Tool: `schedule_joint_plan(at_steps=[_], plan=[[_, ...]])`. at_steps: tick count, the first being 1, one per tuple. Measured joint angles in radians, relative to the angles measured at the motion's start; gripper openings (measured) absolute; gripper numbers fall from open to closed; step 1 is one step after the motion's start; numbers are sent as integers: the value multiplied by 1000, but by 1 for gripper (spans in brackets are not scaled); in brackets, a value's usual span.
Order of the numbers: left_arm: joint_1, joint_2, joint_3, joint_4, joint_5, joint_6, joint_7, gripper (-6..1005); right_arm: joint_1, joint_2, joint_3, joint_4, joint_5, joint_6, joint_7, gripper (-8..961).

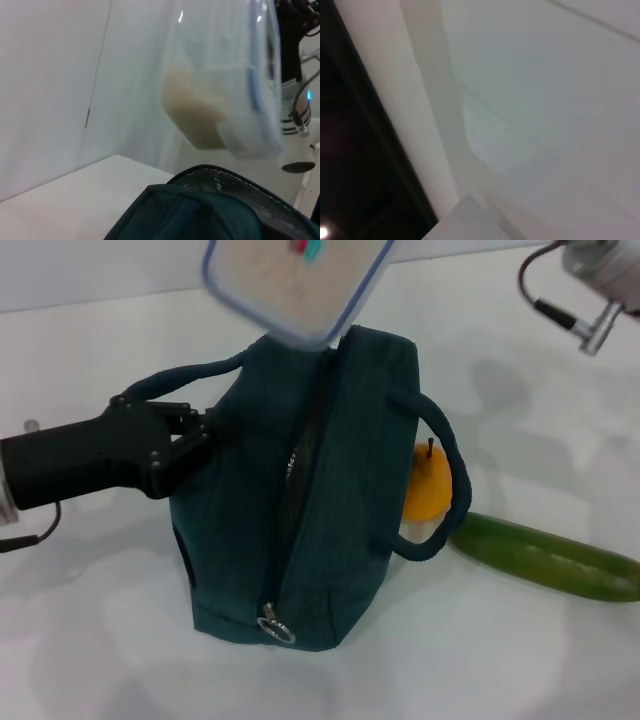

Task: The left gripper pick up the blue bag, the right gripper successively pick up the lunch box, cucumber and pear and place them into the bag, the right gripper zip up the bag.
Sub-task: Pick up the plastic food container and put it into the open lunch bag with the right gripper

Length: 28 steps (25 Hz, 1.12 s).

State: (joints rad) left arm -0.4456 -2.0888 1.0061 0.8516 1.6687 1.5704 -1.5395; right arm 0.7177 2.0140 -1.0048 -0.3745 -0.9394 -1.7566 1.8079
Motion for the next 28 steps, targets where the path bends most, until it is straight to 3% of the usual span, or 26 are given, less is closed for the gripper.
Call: schedule_joint_plan(at_steps=[8,28], plan=[[-12,2,0,-17,0,0,1,53,-31,-5,-69,-1,-3,-22,5,99],[-13,-1,0,-17,-3,1,1,53,-142,-57,-71,-23,-192,21,-62,101]])
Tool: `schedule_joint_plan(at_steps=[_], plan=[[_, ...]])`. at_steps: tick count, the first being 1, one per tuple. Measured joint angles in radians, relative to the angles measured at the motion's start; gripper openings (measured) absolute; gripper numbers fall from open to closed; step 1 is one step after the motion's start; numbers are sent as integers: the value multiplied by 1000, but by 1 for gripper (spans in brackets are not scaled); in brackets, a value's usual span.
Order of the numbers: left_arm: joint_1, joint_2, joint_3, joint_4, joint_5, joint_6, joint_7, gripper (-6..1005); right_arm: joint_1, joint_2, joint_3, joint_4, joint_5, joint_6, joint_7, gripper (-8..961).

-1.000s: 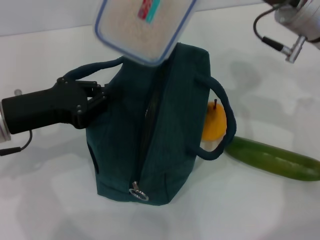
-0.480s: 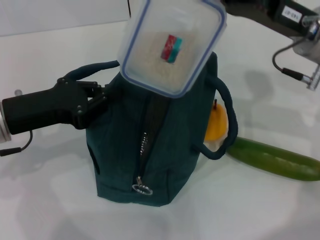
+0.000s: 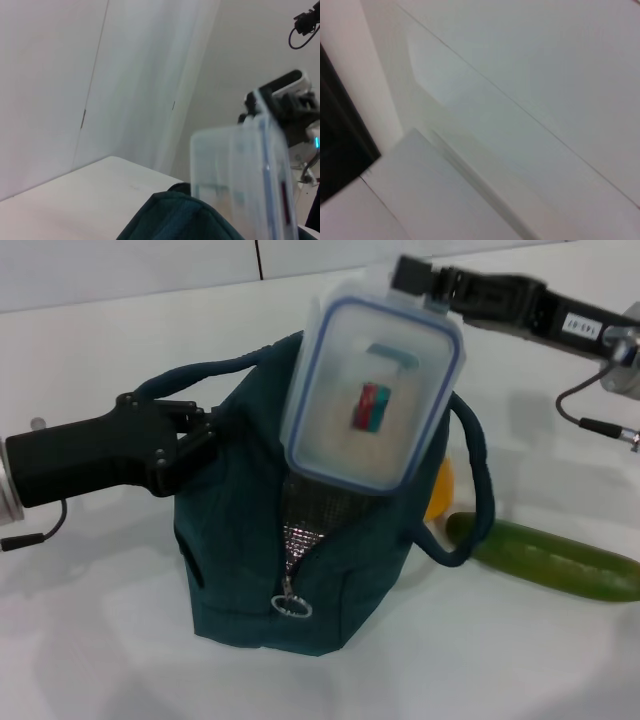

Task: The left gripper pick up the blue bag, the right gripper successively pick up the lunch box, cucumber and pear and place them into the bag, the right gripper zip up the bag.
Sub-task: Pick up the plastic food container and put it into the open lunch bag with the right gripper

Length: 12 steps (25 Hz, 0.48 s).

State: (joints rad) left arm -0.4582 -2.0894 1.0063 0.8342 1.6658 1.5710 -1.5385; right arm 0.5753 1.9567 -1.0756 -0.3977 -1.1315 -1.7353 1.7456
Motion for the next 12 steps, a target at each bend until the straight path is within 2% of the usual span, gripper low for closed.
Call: schedule_joint_plan(at_steps=[5,12], plan=[[-15,1,0,-17,0,-2,0,53,8,8,-1,-11,-59,26,-30,101],[-23,2,-1,-22,1,-6,0,53,19,32,-1,-70,-178,82,-48,101]])
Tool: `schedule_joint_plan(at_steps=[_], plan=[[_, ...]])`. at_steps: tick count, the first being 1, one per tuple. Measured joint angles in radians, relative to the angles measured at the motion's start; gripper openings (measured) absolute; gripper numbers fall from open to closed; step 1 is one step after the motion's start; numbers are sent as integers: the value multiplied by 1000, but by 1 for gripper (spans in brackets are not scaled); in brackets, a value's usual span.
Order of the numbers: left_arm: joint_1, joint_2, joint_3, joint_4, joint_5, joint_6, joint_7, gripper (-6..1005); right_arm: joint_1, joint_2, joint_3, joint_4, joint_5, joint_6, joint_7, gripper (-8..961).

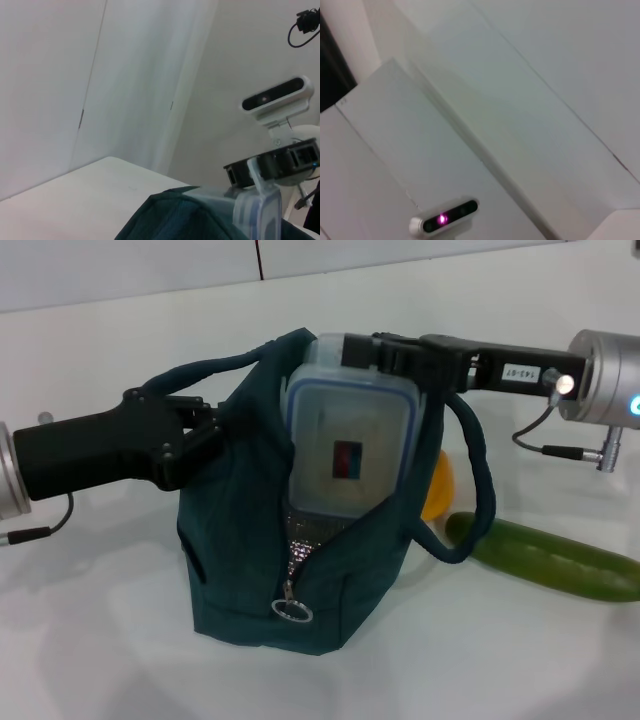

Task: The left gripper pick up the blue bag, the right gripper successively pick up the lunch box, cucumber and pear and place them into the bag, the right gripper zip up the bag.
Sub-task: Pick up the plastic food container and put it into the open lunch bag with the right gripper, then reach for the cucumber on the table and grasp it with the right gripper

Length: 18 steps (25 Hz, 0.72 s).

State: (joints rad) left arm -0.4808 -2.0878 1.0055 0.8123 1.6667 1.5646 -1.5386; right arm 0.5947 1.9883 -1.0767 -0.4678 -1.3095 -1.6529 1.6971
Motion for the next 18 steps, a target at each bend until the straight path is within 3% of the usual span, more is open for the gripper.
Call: schedule_joint_plan(at_steps=[6,10,15,18], plan=[[0,0,-5,-2,1,-3,1,53,-6,9,3,-14,-8,-3,-59,102],[-3,0,-2,-3,1,-20,1,53,0,2,-6,-62,-11,-16,-65,102],[-5,0,1,-2,1,-29,-3,53,-10,5,-7,-115,-29,-8,-69,275],[-4,-1,-2,-2,0,-29,-3,53,-15,-5,-4,-132,-30,-22,-69,338]])
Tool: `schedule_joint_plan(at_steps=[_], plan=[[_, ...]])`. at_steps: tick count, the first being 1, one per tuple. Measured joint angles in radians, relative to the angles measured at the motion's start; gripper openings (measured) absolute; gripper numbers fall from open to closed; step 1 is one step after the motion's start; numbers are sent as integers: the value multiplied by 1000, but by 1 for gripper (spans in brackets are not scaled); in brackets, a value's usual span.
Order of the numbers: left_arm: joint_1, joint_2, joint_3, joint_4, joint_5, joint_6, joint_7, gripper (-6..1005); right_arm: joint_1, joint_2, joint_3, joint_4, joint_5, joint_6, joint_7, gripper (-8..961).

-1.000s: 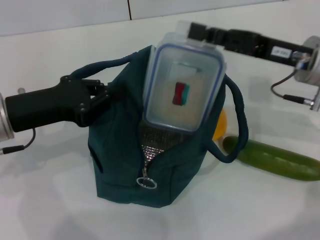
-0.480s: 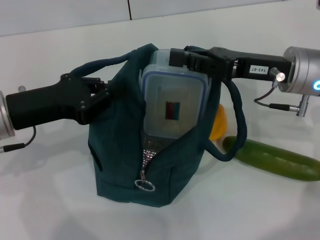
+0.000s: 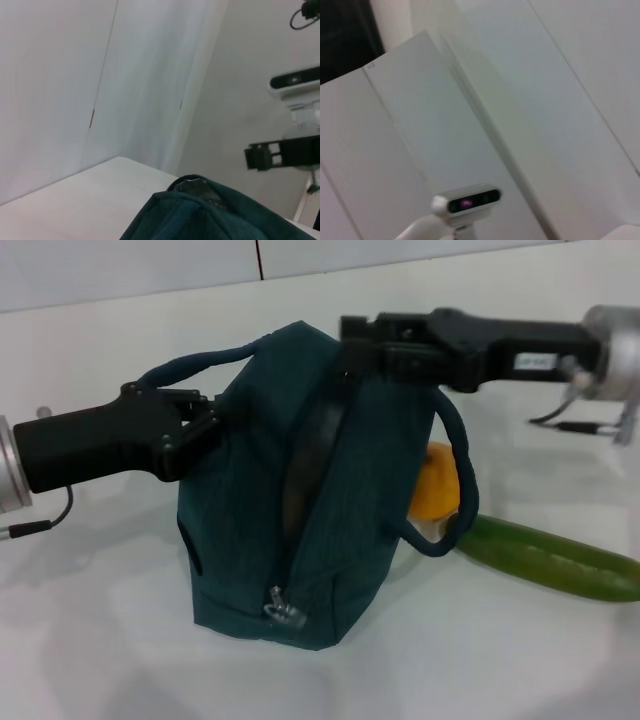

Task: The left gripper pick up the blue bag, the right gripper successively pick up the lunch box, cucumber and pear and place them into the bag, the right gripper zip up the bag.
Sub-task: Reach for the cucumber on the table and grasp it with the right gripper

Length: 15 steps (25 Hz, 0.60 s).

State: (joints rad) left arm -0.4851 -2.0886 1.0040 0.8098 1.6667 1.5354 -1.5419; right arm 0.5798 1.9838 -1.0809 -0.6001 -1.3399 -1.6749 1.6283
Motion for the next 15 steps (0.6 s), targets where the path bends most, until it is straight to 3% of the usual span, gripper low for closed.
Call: schedule_joint_plan(at_steps=[1,4,6,8,10,12,15], plan=[[1,0,-1,0,0,0,1,53,-24,-29,2,-76,-9,-34,28,359],[5,0,-3,-14,-2,-1,5,53,-68,-84,27,-215,-55,-63,136,421],[4,2,-4,-30,-2,-4,5,53,-105,-108,83,-350,-130,-102,242,463],[9,2,-7,-36,-2,-13,16,53,-136,-102,149,-503,-238,-141,329,505],[9,2,-8,-44,-5,-26,35,53,-172,-70,223,-697,-377,-184,420,663],[5,1,-8,-49,-6,-32,45,53,-187,-46,261,-804,-450,-231,465,661],[2,1,-7,-50,-9,-35,46,53,-190,-33,301,-919,-530,-334,531,659]])
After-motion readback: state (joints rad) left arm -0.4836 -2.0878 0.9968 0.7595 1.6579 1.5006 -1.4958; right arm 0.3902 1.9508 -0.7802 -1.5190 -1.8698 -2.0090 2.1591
